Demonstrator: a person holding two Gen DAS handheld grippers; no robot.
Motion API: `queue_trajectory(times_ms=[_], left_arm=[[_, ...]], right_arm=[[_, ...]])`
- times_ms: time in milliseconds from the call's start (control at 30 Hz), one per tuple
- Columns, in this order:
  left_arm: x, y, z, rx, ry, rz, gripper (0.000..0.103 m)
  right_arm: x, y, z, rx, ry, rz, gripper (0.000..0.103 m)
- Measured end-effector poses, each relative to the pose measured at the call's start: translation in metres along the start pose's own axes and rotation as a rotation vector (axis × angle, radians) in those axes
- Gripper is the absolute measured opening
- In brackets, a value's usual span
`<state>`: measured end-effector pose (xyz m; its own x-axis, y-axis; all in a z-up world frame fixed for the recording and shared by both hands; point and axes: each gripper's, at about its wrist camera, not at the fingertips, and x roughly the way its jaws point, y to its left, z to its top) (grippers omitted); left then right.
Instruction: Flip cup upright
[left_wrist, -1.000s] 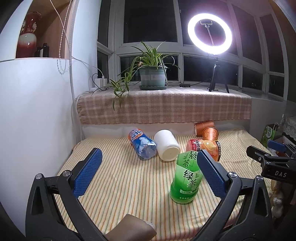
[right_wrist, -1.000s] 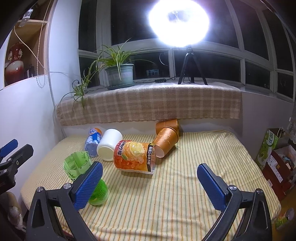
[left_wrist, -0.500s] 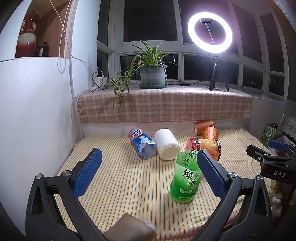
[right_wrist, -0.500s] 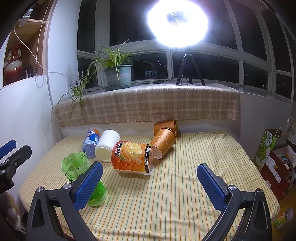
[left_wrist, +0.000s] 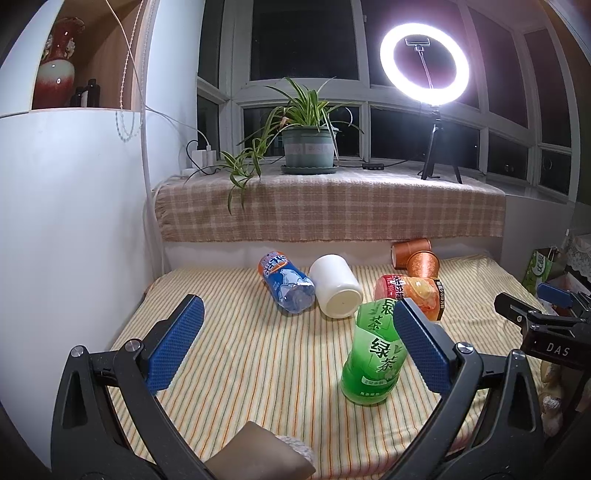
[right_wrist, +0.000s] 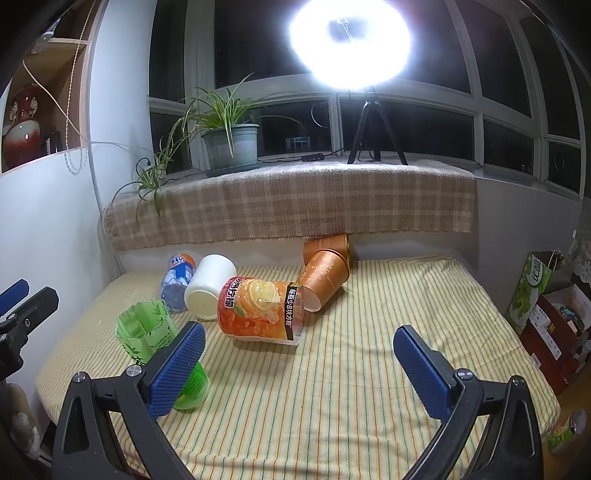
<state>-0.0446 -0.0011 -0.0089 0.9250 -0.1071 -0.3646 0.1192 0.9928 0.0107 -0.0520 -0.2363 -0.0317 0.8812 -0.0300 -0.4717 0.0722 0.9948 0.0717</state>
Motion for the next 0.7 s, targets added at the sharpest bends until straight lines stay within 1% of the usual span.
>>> queue_trajectory(times_ms=[700], left_arm=[[0.0020,0.0007,-0.0024,-0.003,0.003,0.007,0.103]], right_arm=[[0.0063,-0.0010,-0.0038,0.004,0.026,0.000,0.103]])
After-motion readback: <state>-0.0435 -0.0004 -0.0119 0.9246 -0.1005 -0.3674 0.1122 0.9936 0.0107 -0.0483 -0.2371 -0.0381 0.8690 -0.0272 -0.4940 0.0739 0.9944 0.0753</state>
